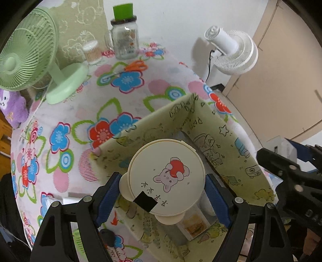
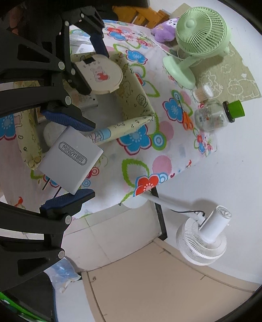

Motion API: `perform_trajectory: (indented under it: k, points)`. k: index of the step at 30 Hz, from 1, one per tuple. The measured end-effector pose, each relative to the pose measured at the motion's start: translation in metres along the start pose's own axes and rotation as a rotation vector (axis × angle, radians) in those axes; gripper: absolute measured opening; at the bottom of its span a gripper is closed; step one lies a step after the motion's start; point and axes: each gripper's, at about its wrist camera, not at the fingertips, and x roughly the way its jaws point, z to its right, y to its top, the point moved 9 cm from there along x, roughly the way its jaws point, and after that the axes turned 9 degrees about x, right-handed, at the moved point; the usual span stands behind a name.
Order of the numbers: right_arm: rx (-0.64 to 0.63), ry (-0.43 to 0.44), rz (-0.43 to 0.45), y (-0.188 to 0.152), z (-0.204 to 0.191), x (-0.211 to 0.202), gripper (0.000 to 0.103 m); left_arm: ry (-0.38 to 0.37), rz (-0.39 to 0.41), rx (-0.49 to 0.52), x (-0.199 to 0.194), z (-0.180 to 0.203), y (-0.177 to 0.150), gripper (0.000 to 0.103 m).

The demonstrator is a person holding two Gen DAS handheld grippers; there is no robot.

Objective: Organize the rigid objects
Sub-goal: 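Open left tool to drop the mirror while right tool releases the charger into the basket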

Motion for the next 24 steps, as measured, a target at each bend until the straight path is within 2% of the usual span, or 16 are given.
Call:
perform_trajectory:
  k: [3,11,17,24]
  points:
    - [-0.001,0.004,-0.015,-0.001,0.0,0.005,0.062,-0.005,-0.027,0.014,0.009,0.004,-0.002,0.085]
    - [-0.01,0.011,-0.04,-0.004,-0.003,0.012,0.062,-0.015,-0.031,0.013,0.01,0.007,-0.005,0.088]
    - [-0.019,0.018,-0.031,-0.002,-0.007,0.009,0.062,0.031,-0.007,0.034,-0.01,0.001,-0.004,0.093]
    - [-0.06,0.058,0.001,0.004,-0.03,-0.001,0.062,0.09,0.019,-0.029,-0.036,-0.027,-0.013,0.097]
